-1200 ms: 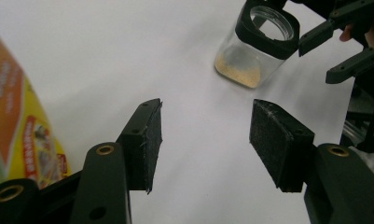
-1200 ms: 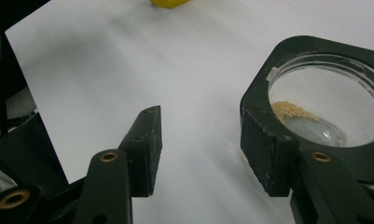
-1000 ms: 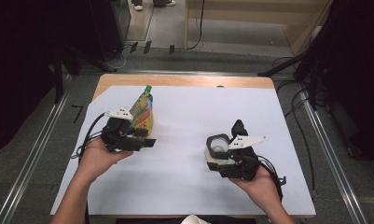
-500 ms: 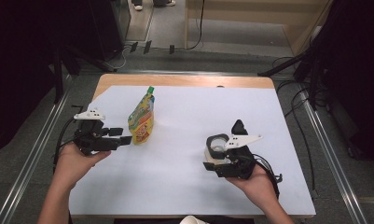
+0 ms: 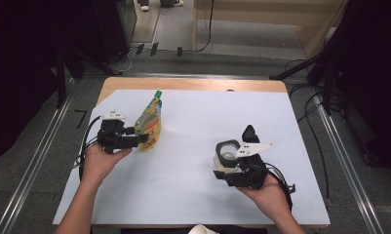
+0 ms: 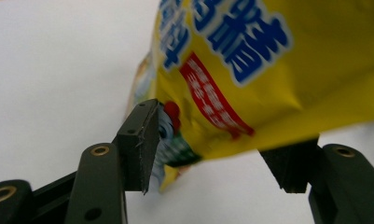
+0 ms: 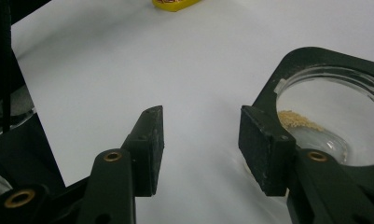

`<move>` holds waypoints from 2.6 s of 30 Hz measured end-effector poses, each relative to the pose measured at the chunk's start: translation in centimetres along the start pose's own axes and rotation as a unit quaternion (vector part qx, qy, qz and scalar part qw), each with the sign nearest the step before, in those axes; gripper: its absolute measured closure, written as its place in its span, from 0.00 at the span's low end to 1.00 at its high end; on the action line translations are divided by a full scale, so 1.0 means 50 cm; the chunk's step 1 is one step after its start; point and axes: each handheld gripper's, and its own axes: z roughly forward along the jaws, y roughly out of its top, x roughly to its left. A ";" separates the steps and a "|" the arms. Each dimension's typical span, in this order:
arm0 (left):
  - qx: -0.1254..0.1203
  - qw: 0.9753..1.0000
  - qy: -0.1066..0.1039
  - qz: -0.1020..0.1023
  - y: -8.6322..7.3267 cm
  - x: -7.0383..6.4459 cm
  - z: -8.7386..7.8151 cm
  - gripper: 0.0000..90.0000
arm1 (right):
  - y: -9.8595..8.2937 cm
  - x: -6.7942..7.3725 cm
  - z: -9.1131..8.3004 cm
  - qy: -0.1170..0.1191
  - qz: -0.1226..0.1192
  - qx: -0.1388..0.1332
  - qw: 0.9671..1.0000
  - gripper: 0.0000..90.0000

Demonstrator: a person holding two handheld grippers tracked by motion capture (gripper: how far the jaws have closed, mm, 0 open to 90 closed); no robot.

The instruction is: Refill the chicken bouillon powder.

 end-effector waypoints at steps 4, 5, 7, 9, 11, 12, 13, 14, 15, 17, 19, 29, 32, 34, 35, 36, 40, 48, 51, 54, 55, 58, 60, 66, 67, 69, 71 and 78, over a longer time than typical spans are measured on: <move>-0.008 1.000 0.009 0.001 0.006 0.005 0.011 0.47 | -0.007 0.002 -0.005 -0.009 0.002 -0.004 1.000 0.57; -0.008 1.000 0.011 0.000 0.007 0.006 0.016 0.47 | -0.008 0.002 -0.006 -0.009 0.005 -0.004 1.000 0.57; -0.004 1.000 0.018 0.003 0.010 0.007 0.025 0.46 | -0.010 0.006 -0.007 -0.009 0.007 -0.009 1.000 0.57; 0.000 0.999 0.030 0.012 0.011 0.005 0.035 0.47 | -0.011 0.011 -0.008 -0.008 0.005 -0.012 1.000 0.57; 0.002 0.999 0.043 0.016 0.011 0.004 0.048 0.48 | -0.011 0.017 -0.009 -0.007 0.003 -0.015 1.000 0.57; 0.008 0.998 0.051 0.023 0.011 0.005 0.055 0.48 | -0.011 0.018 -0.008 -0.006 0.002 -0.017 1.000 0.56; 0.008 0.998 0.053 0.022 0.010 0.005 0.060 0.49 | -0.011 0.021 -0.007 -0.003 0.000 -0.020 1.000 0.56; 0.007 0.998 0.052 0.020 0.009 0.006 0.061 0.49 | -0.011 0.023 -0.005 -0.004 -0.002 -0.020 1.000 0.55; 0.003 0.999 0.051 0.019 0.010 0.008 0.062 0.50 | -0.010 0.025 -0.004 -0.006 -0.004 -0.021 1.000 0.55; 0.000 0.999 0.045 0.015 0.010 0.015 0.061 0.51 | -0.004 0.029 0.003 -0.005 -0.010 -0.025 1.000 0.54; -0.003 0.999 0.039 0.008 0.009 0.022 0.057 0.55 | 0.003 0.036 0.010 -0.004 -0.016 -0.025 1.000 0.54; 0.005 0.999 0.030 0.011 0.014 0.025 0.046 0.66 | 0.058 0.050 0.058 0.010 -0.030 -0.025 0.999 0.54; 0.001 1.000 0.003 -0.007 0.019 0.031 0.031 0.69 | 0.069 0.051 0.074 0.009 -0.036 -0.030 0.999 0.55; -0.006 1.000 -0.004 -0.009 0.022 0.026 0.024 0.71 | 0.072 0.054 0.085 0.012 -0.034 -0.030 0.999 0.55; -0.005 1.000 -0.007 -0.007 0.023 0.023 0.022 0.72 | 0.071 0.055 0.089 0.014 -0.031 -0.027 0.999 0.56; -0.003 1.000 -0.012 -0.003 0.024 0.020 0.019 0.72 | 0.070 0.057 0.091 0.016 -0.028 -0.025 0.999 0.56; -0.006 0.999 -0.040 -0.015 0.029 0.020 0.015 0.72 | 0.055 0.060 0.102 0.019 -0.033 -0.023 0.999 0.56; -0.003 0.993 -0.121 -0.016 0.051 -0.006 -0.020 0.72 | 0.051 0.063 0.105 0.020 -0.035 -0.032 0.999 0.55; 0.007 0.991 -0.133 -0.004 0.058 -0.025 -0.026 0.72 | 0.051 0.066 0.112 0.023 -0.033 -0.025 0.999 0.56; 0.007 0.991 -0.137 0.005 0.065 -0.040 -0.032 0.72 | 0.052 0.067 0.121 0.022 -0.037 -0.022 0.999 0.56; 0.009 0.990 -0.141 0.005 0.067 -0.043 -0.034 0.72 | 0.053 0.068 0.126 0.025 -0.036 -0.022 0.999 0.56; 0.019 0.989 -0.147 0.011 0.071 -0.059 -0.045 0.72 | 0.054 0.075 0.134 0.027 -0.039 -0.021 0.999 0.55; 0.027 0.988 -0.149 0.021 0.072 -0.069 -0.052 0.72 | 0.057 0.081 0.141 0.030 -0.043 -0.022 0.998 0.56; 0.040 0.986 -0.157 0.032 0.070 -0.093 -0.062 0.72 | 0.062 0.093 0.165 0.039 -0.038 -0.003 0.999 0.56; 0.040 0.986 -0.157 0.034 0.070 -0.098 -0.064 0.72 | 0.062 0.096 0.170 0.038 -0.040 -0.002 0.999 0.56; 0.045 0.986 -0.155 0.043 0.071 -0.109 -0.072 0.72 | 0.064 0.102 0.180 0.034 -0.041 0.001 0.999 0.55; 0.046 0.985 -0.159 0.047 0.071 -0.117 -0.079 0.72 | 0.063 0.105 0.190 0.034 -0.038 0.003 0.999 0.54; 0.053 0.982 -0.177 0.046 0.069 -0.136 -0.094 0.72 | 0.056 0.100 0.220 0.033 -0.026 0.002 0.999 0.55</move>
